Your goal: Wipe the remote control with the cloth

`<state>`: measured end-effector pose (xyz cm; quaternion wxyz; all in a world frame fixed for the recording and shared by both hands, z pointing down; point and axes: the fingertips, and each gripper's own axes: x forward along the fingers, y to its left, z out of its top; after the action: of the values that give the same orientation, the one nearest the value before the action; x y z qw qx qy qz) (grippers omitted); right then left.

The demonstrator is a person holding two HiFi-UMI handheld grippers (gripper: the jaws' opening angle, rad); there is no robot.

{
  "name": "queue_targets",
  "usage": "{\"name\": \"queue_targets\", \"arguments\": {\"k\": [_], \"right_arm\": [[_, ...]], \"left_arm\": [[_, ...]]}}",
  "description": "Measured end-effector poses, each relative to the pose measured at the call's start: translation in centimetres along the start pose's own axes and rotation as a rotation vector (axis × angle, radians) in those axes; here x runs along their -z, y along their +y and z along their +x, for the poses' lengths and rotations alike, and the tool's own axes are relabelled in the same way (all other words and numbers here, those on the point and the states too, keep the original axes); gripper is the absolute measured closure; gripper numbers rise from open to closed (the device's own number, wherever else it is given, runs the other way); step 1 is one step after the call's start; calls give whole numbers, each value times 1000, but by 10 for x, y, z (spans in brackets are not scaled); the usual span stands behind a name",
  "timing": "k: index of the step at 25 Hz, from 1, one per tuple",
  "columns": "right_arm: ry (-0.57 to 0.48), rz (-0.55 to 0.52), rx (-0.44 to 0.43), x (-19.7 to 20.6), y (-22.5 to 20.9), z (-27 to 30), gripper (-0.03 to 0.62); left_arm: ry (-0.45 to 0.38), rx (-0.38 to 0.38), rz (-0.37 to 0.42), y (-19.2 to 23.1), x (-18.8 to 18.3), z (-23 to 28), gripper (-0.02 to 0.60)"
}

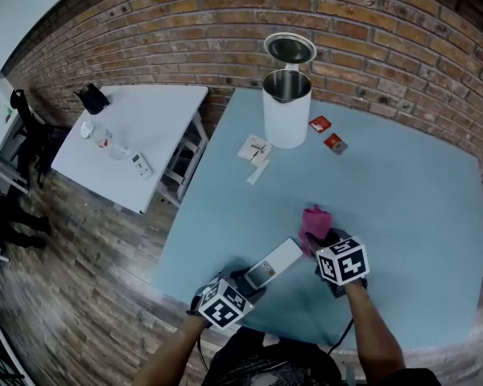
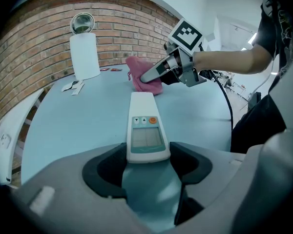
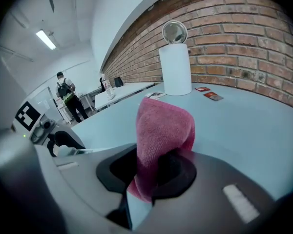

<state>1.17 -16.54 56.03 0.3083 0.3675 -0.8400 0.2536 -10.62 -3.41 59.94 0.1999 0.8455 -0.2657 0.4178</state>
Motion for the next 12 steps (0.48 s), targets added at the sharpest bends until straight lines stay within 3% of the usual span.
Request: {"name": "queue_targets", "arguments": {"k": [12], "right_arm": [[29,-60,-31,-12,5,21,520]], "left_arm": [[18,21,31,0,0,1,305]]}}
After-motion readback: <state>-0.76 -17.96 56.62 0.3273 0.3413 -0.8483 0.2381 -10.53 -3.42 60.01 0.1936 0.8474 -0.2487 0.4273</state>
